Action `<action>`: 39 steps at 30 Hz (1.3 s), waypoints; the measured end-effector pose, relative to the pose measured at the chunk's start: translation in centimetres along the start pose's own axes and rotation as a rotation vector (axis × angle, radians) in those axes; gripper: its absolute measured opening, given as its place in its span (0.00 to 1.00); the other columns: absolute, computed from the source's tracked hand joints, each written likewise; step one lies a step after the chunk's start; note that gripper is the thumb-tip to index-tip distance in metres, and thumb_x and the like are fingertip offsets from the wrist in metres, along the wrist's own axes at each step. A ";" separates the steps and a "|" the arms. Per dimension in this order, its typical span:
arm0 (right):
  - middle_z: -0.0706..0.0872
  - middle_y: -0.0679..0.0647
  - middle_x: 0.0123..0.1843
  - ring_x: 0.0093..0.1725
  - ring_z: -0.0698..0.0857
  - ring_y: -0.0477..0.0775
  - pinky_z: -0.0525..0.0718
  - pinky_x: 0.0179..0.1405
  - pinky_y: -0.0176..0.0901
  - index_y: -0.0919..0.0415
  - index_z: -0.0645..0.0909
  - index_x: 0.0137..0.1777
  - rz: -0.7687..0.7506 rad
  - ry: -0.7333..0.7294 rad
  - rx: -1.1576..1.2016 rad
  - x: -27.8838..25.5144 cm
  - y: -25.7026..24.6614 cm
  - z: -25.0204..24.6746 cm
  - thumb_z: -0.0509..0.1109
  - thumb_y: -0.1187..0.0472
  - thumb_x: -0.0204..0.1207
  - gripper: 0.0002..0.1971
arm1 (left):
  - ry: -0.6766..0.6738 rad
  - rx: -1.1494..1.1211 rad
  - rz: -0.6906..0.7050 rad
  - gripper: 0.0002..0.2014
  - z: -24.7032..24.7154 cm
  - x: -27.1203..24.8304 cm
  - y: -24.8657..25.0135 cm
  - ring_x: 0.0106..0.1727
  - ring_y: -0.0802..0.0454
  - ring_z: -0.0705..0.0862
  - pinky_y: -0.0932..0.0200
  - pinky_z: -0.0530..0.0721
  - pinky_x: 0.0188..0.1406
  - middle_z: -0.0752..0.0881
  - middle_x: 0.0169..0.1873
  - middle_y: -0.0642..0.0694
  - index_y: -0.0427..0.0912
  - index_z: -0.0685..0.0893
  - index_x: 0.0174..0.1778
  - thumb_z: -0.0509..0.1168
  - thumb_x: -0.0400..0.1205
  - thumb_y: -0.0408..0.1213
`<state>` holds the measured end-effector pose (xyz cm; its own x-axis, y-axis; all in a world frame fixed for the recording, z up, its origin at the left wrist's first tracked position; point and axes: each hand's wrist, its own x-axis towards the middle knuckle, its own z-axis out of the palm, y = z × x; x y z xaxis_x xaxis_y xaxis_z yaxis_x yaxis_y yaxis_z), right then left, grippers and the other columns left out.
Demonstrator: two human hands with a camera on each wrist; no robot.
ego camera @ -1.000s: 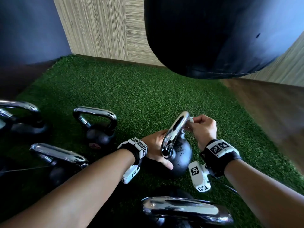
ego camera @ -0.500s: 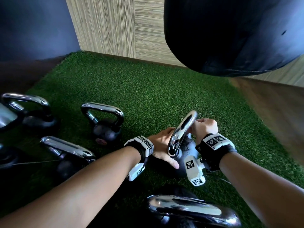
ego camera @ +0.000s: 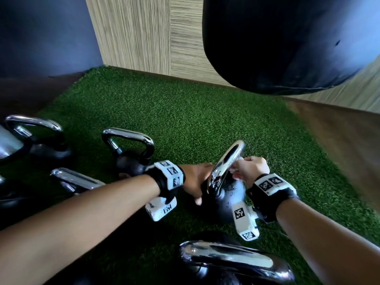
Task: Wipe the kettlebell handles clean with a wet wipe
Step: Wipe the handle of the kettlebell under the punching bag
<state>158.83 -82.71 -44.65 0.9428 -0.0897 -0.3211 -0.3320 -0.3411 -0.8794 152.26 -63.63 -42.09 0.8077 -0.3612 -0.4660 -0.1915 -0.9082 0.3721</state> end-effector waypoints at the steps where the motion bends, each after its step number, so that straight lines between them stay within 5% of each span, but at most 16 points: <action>1: 0.94 0.65 0.43 0.36 0.94 0.56 0.94 0.47 0.60 0.64 0.83 0.50 0.001 -0.051 -0.006 0.4 0.6 -0.6 0.82 0.59 0.59 0.20 | -0.015 -0.092 0.000 0.51 -1.2 -0.5 -0.1 0.70 0.43 0.82 0.47 0.86 0.66 0.65 0.87 0.43 0.53 0.51 0.91 0.76 0.78 0.30; 3: 0.88 0.68 0.50 0.39 0.92 0.60 0.94 0.44 0.59 0.59 0.76 0.54 -0.066 -0.021 0.048 -0.2 0.2 -1.9 0.74 0.68 0.73 0.13 | 0.130 -0.301 -0.018 0.37 -3.3 -1.9 0.0 0.61 0.46 0.88 0.53 0.87 0.53 0.77 0.80 0.45 0.50 0.63 0.88 0.60 0.83 0.22; 5: 0.86 0.63 0.54 0.44 0.90 0.62 0.92 0.43 0.58 0.57 0.76 0.59 -0.215 0.092 -0.025 -0.9 -1.1 -3.2 0.68 0.71 0.80 0.13 | 0.333 -0.470 -0.033 0.24 -4.3 -3.2 0.5 0.64 0.47 0.88 0.48 0.85 0.65 0.86 0.70 0.47 0.50 0.75 0.81 0.60 0.87 0.36; 7: 0.85 0.63 0.61 0.51 0.88 0.62 0.91 0.44 0.48 0.64 0.79 0.68 -0.421 0.122 -0.140 -1.5 -3.1 -4.3 0.67 0.70 0.83 0.14 | 0.340 -0.360 -0.018 0.36 -4.3 -4.2 1.7 0.65 0.48 0.87 0.50 0.84 0.65 0.86 0.69 0.50 0.51 0.74 0.82 0.61 0.81 0.67; 9: 0.81 0.55 0.63 0.49 0.84 0.54 0.85 0.32 0.28 0.64 0.82 0.71 -0.625 0.028 -0.297 -1.9 -5.1 -4.5 0.67 0.69 0.84 0.16 | 0.324 -0.070 0.014 0.49 -3.0 -4.2 3.0 0.59 0.51 0.88 0.54 0.87 0.57 0.85 0.66 0.53 0.52 0.74 0.79 0.61 0.67 0.81; 11: 0.81 0.50 0.58 0.49 0.84 0.47 0.86 0.42 0.26 0.59 0.86 0.68 -0.811 -0.069 -0.552 -1.7 -6.3 -4.7 0.71 0.70 0.80 0.18 | 0.450 0.171 0.034 0.39 -1.0 -3.4 3.7 0.41 0.55 0.87 0.56 0.90 0.40 0.86 0.48 0.56 0.50 0.76 0.66 0.68 0.65 0.73; 13: 0.82 0.48 0.56 0.54 0.84 0.49 0.85 0.53 0.34 0.59 0.88 0.66 -0.942 -0.163 -0.757 -1.2 -6.6 -5.0 0.76 0.70 0.73 0.21 | 0.551 0.205 0.040 0.32 0.1 -2.7 4.1 0.30 0.58 0.82 0.59 0.87 0.27 0.80 0.38 0.56 0.46 0.75 0.64 0.73 0.70 0.59; 17: 0.87 0.52 0.52 0.51 0.86 0.51 0.91 0.52 0.44 0.64 0.89 0.61 -1.056 -0.225 -0.828 -1.0 -6.8 -5.2 0.80 0.64 0.71 0.17 | 0.607 0.157 0.045 0.29 0.3 -2.7 4.0 0.25 0.62 0.75 0.65 0.74 0.23 0.76 0.31 0.56 0.43 0.72 0.70 0.73 0.77 0.48; 20: 0.85 0.50 0.51 0.48 0.84 0.49 0.83 0.46 0.31 0.65 0.88 0.61 -1.082 -0.210 -0.820 -1.0 -6.8 -5.4 0.80 0.61 0.73 0.17 | 0.569 0.190 0.082 0.30 -0.3 -3.1 3.9 0.26 0.59 0.78 0.63 0.78 0.24 0.77 0.30 0.54 0.43 0.71 0.72 0.73 0.78 0.49; 23: 0.87 0.57 0.50 0.46 0.84 0.52 0.80 0.40 0.27 0.68 0.88 0.61 -1.019 -0.172 -0.795 -1.3 -5.9 -5.7 0.81 0.64 0.73 0.17 | 0.469 0.189 0.172 0.28 -1.6 -3.4 2.5 0.33 0.57 0.81 0.60 0.84 0.34 0.80 0.35 0.54 0.47 0.70 0.68 0.73 0.78 0.51; 26: 0.83 0.53 0.51 0.49 0.83 0.52 0.81 0.40 0.23 0.63 0.88 0.61 -0.914 -0.137 -0.824 -2.3 -5.4 -6.4 0.78 0.67 0.74 0.15 | 0.318 0.239 0.222 0.31 -4.0 -3.6 1.3 0.52 0.55 0.83 0.51 0.86 0.56 0.82 0.53 0.54 0.53 0.68 0.74 0.71 0.78 0.57; 28: 0.79 0.50 0.49 0.48 0.81 0.50 0.77 0.36 0.17 0.61 0.88 0.58 -0.861 -0.130 -0.829 -3.1 -4.9 -7.2 0.76 0.68 0.76 0.11 | 0.253 0.307 0.173 0.35 -5.4 -3.4 1.1 0.69 0.49 0.80 0.42 0.81 0.71 0.79 0.70 0.48 0.50 0.65 0.82 0.70 0.80 0.55; 30: 0.79 0.45 0.47 0.44 0.83 0.47 0.79 0.34 0.20 0.58 0.87 0.52 -0.856 -0.102 -0.885 -4.3 -4.2 -7.9 0.74 0.66 0.77 0.06 | 0.231 0.365 0.116 0.36 -6.5 -3.1 1.2 0.81 0.47 0.73 0.45 0.72 0.81 0.71 0.82 0.46 0.49 0.66 0.84 0.70 0.82 0.54; 33: 0.81 0.42 0.51 0.42 0.83 0.38 0.78 0.30 0.18 0.60 0.86 0.51 -0.817 -0.084 -0.885 -5.3 -3.4 -8.4 0.74 0.66 0.76 0.05 | 0.191 0.385 0.024 0.38 -7.2 -2.5 1.6 0.88 0.49 0.64 0.49 0.63 0.85 0.56 0.90 0.50 0.52 0.60 0.88 0.68 0.83 0.54; 35: 0.82 0.44 0.49 0.41 0.81 0.34 0.77 0.28 0.18 0.59 0.87 0.52 -0.798 -0.067 -0.893 -5.6 -3.4 -8.3 0.75 0.66 0.76 0.06 | 0.197 0.368 -0.001 0.39 -7.0 -2.2 1.7 0.88 0.48 0.64 0.46 0.64 0.85 0.56 0.90 0.50 0.53 0.57 0.89 0.67 0.84 0.52; 39: 0.86 0.52 0.56 0.49 0.87 0.46 0.83 0.41 0.24 0.62 0.87 0.56 -0.758 -0.041 -0.908 -6.1 -3.6 -7.9 0.75 0.65 0.79 0.08 | 0.245 0.310 -0.032 0.42 -6.3 -2.8 2.1 0.90 0.47 0.58 0.44 0.60 0.87 0.54 0.91 0.47 0.50 0.49 0.91 0.66 0.86 0.48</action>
<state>154.51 -88.34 -36.73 0.8826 0.4457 0.1498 0.4702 -0.8356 -0.2839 153.10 -63.24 -34.95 0.9179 -0.3044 -0.2545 -0.2929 -0.9525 0.0828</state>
